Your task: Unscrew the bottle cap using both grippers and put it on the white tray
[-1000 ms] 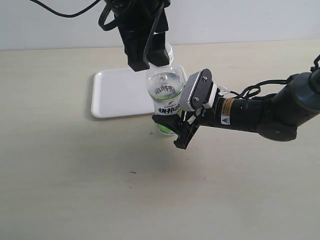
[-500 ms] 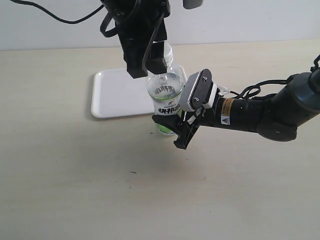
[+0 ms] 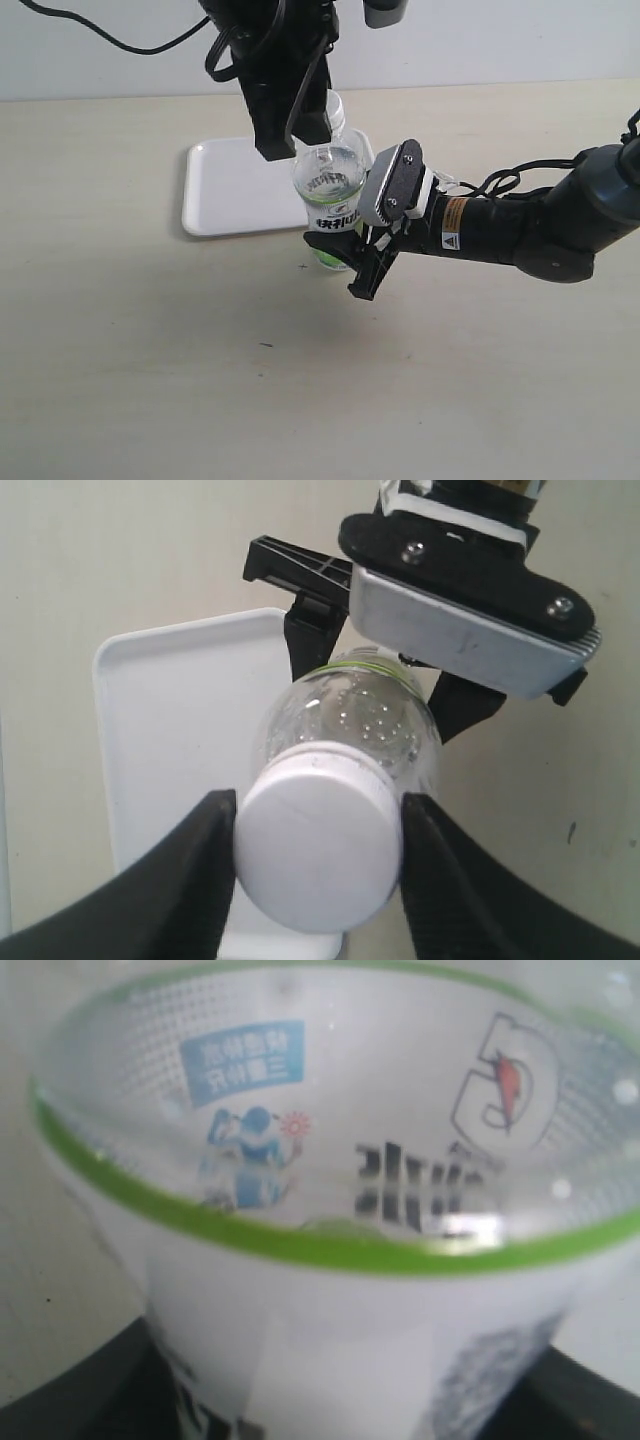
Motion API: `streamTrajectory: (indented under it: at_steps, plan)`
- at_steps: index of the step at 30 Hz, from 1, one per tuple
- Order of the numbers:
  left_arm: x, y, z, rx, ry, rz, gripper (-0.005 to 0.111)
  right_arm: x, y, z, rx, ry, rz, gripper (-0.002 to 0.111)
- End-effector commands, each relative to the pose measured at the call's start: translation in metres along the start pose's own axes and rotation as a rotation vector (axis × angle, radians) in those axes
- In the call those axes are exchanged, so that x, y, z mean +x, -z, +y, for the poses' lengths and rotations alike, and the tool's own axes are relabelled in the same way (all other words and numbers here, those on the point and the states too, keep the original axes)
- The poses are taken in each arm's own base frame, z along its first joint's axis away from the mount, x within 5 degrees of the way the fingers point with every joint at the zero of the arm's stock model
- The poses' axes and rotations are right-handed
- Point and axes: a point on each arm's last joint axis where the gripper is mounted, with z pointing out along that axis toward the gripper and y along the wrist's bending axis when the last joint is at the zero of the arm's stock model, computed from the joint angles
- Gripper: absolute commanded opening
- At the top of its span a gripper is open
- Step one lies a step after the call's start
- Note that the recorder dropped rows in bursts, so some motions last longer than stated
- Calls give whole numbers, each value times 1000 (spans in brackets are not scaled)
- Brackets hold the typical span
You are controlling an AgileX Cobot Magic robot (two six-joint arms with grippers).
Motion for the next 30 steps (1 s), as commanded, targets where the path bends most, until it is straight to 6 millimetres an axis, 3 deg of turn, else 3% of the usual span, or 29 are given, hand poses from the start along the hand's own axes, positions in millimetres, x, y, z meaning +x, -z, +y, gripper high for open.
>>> streamTrajectory:
  at_steps: [1,15,25,30]
  plan:
    - [-2,-1,-1,7,28,-5,0,7,-1,2,-9,2,70,0]
    - [-2,-1,-1,9,573,-1,0,7,-1,1,-6,-5,70,0]
    - [-1,-1,-2,15,876,10,0,7,-1,2,-9,-9,70,0]
    - [-1,-1,-2,15,948,11,0,7,-1,2,-12,-15,70,0]
